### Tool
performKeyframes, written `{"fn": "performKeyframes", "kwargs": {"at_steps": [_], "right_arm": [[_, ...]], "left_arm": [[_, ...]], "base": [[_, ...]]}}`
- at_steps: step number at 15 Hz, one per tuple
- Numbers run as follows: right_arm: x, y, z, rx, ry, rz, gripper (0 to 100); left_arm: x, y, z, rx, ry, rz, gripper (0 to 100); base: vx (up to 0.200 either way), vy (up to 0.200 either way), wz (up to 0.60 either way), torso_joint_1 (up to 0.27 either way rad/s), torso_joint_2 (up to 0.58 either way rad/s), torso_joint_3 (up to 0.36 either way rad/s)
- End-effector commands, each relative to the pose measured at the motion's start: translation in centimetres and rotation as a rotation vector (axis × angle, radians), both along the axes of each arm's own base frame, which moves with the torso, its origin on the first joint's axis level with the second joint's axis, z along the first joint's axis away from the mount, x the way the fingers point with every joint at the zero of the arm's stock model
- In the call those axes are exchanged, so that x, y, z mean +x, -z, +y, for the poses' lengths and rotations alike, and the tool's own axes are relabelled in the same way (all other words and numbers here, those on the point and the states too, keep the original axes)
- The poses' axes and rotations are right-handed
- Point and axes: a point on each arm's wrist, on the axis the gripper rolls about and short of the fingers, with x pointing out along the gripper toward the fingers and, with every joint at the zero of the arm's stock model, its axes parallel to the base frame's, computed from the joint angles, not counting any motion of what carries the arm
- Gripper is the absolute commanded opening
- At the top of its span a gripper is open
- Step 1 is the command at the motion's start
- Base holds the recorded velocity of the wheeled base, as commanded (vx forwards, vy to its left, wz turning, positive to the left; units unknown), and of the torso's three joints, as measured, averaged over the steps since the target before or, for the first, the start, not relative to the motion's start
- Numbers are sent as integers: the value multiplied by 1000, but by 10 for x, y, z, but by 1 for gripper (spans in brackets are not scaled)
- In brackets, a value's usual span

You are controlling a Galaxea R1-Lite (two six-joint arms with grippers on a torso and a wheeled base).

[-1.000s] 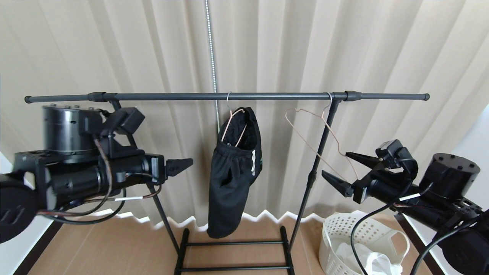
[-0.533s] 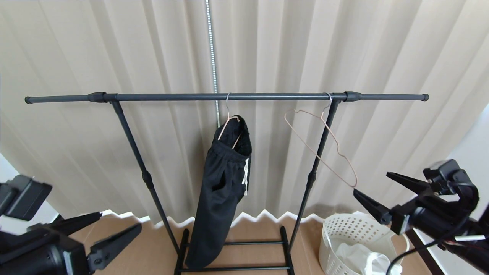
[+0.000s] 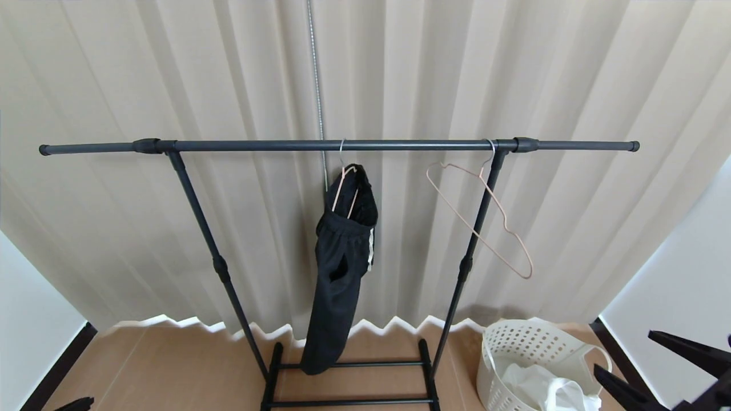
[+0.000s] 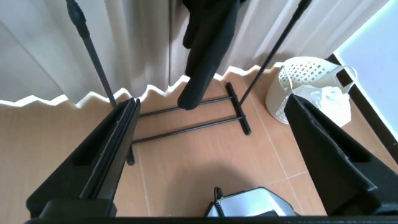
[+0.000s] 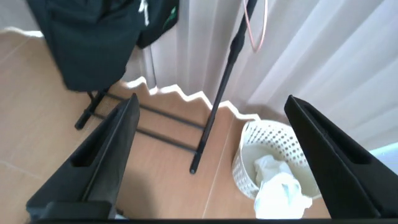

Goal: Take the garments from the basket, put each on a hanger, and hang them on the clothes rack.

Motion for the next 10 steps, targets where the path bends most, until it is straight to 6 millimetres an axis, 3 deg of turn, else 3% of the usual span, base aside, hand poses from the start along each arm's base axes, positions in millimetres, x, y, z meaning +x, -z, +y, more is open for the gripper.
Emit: {"fn": "performKeyframes", "kwargs": {"at_steps": [1, 5, 10], "right_arm": [[-58, 10, -13, 13, 4, -74, 100], [-86, 31, -19, 10, 10, -59, 100], [-94, 34, -22, 23, 74, -134, 100]], "left_arm": [[-18, 10, 5, -8, -1, -12, 100], [-24, 13, 7, -46, -35, -24, 100], [-29, 12, 10, -49, -153, -86, 100]], "base": [[0, 0, 0, 0, 0, 0], [0, 0, 0, 0, 0, 0], [0, 0, 0, 0, 0, 0]]}}
